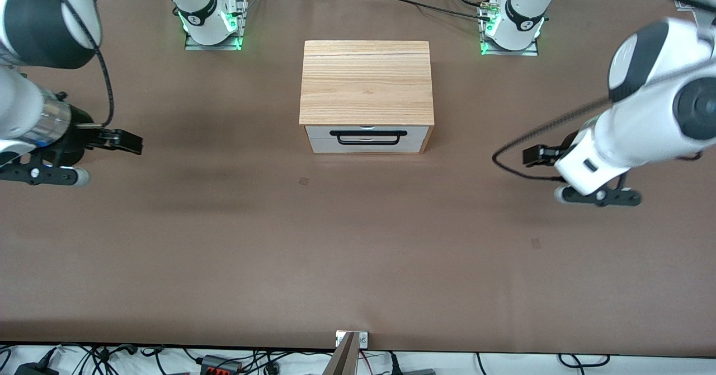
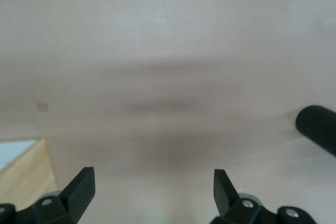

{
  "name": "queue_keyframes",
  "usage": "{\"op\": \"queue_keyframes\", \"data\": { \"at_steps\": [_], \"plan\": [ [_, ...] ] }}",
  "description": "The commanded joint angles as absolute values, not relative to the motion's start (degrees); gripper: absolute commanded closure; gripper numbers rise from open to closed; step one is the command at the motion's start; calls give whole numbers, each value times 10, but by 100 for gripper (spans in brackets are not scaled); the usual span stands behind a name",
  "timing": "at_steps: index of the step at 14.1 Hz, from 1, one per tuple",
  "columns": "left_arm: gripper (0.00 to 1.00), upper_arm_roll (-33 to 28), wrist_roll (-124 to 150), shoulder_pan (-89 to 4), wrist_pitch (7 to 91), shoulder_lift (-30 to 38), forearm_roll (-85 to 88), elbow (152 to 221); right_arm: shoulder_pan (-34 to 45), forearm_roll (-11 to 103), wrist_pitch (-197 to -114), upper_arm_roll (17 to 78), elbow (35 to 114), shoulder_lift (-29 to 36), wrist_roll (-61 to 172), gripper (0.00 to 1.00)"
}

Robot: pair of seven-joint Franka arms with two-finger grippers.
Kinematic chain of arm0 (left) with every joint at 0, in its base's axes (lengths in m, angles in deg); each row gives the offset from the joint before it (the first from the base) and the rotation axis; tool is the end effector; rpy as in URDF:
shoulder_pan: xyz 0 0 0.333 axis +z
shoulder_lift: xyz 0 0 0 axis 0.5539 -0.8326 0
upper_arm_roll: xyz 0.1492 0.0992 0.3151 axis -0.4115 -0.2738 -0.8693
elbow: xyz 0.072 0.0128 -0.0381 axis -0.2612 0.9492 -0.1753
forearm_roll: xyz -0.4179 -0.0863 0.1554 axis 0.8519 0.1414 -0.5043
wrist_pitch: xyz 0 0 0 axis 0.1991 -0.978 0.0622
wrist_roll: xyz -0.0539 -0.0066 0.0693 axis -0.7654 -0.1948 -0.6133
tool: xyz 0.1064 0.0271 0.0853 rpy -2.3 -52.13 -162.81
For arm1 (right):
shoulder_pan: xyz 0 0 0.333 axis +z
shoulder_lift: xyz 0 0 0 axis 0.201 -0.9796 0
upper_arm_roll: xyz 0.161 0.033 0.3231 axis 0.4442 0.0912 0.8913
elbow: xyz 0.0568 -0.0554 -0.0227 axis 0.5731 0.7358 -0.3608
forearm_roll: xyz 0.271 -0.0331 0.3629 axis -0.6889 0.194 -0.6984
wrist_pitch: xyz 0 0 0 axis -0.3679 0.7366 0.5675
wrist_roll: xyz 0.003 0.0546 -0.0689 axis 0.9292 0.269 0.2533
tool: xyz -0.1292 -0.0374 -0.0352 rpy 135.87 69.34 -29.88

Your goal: Close drawer with both arms simultaneously

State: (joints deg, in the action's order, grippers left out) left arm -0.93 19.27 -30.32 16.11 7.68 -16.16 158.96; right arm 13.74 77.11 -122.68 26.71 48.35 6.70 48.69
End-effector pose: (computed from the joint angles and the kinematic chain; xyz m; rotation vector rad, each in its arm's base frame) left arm 0.7108 -0.1411 0.5525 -3.0776 0.0675 0.2035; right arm 0.7062 0.0603 0.5702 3.0754 -0.0413 -0.2268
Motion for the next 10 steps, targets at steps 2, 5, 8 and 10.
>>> {"op": "queue_keyframes", "data": {
  "at_steps": [2, 5, 8, 10],
  "plan": [
    [0, -10, 188, -271, 162, 116, -110, 1613, 108, 777, -1231, 297, 508, 91, 512, 0],
    [0, -10, 202, -261, 258, 238, -89, 1798, 4, 817, -1278, 420, 577, 140, 511, 0],
    [0, -10, 267, -262, 353, 348, -61, 1955, -96, 837, -1377, 526, 697, 216, 510, 0],
    [0, -11, 267, -265, 357, 347, -62, 1953, -119, 836, -1436, 528, 762, 253, 512, 0]
  ]
}}
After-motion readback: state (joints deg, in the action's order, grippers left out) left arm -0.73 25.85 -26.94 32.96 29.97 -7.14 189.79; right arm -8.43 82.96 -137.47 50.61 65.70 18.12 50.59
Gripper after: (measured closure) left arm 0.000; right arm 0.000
